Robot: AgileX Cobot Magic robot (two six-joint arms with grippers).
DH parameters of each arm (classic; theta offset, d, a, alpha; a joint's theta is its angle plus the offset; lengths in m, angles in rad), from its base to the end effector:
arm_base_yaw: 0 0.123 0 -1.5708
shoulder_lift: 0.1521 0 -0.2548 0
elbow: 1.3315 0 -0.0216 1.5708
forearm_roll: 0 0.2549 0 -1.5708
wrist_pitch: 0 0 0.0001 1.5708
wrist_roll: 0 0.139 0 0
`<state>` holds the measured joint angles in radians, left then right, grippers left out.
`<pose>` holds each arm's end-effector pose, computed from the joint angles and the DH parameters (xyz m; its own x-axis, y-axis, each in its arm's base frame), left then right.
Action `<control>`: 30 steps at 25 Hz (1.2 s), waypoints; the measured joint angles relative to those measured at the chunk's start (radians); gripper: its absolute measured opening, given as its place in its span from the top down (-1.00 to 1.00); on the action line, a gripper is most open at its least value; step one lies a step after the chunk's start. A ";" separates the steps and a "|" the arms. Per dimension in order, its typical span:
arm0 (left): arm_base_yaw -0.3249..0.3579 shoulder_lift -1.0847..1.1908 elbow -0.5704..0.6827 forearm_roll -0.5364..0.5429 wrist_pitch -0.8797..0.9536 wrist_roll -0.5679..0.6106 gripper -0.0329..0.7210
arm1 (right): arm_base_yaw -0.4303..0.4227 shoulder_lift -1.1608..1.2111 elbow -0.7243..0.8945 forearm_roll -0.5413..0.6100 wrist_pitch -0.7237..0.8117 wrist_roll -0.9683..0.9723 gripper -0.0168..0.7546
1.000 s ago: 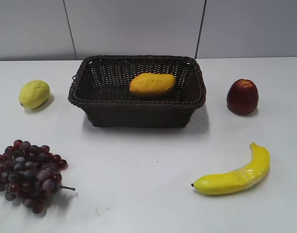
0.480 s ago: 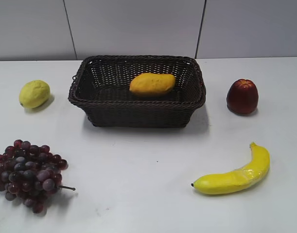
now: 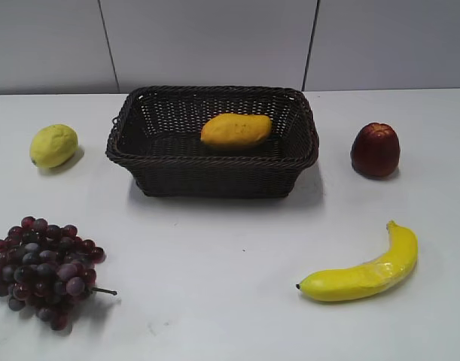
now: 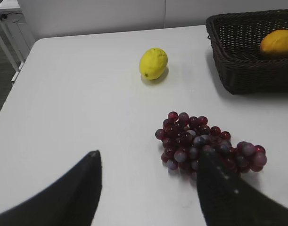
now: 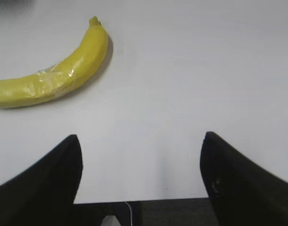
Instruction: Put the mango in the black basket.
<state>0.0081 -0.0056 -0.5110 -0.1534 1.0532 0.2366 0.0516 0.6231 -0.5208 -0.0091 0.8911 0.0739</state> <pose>0.0700 -0.0179 0.2634 -0.4065 0.1549 -0.9004 0.1790 0.9799 0.0877 0.1587 0.0072 0.2096 -0.7875 0.0275 -0.6157 0.0065 0.9993 0.0365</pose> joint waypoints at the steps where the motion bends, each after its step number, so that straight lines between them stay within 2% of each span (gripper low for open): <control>1: 0.000 0.000 0.000 0.000 0.000 0.000 -0.38 | 0.000 -0.023 0.000 0.001 0.000 0.000 -0.59; 24: 0.000 0.000 0.000 0.000 0.000 0.000 -0.38 | 0.000 -0.454 0.000 0.002 0.006 -0.014 -0.58; 30: 0.000 0.000 0.000 0.000 0.000 0.000 -0.38 | 0.000 -0.602 0.000 0.002 0.085 -0.026 -0.58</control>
<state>0.0081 -0.0056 -0.5110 -0.1534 1.0532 0.2366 0.0516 0.0212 -0.5204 -0.0069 0.9758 0.0480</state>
